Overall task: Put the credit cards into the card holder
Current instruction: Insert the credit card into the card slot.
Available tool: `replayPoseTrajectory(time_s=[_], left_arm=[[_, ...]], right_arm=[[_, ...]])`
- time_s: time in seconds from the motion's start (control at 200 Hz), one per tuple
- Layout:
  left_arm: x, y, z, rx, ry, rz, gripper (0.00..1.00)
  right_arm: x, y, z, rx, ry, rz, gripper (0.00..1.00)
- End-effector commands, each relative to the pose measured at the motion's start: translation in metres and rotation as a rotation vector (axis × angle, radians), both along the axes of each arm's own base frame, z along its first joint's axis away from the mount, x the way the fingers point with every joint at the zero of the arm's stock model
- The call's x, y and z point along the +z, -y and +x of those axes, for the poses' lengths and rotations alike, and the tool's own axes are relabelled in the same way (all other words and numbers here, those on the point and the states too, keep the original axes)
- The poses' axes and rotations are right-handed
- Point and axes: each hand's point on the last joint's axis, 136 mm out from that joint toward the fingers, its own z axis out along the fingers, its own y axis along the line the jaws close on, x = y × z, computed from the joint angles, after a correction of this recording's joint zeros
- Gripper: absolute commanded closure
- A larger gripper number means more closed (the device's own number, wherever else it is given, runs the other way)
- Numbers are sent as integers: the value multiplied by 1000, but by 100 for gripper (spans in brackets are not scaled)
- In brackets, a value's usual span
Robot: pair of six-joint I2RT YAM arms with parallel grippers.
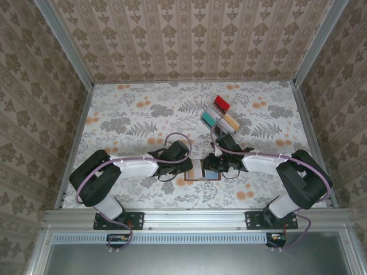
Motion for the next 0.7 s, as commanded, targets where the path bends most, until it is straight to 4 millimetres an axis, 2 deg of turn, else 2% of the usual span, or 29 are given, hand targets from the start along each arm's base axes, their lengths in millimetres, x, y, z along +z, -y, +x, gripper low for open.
replayPoseTrajectory(time_s=[0.0,0.045,0.355,0.59,0.69], left_arm=[[-5,2,-8,-16,-24,8,67],[-5,2,-8,-14,-28,4,67],[4,18,-11,45,-40,-127,63],[4,16,-13,77,-40,-129,63],[2,13,-13,76,-39,-109,63]], right_arm=[[2,-4,-2,24,-11,6,87],[3,-8,-2,24,-18,27,90],[-2,-19,8,-122,-56,117,90],[2,-27,9,-119,-58,120,90],[0,-24,8,-110,-60,90,88]])
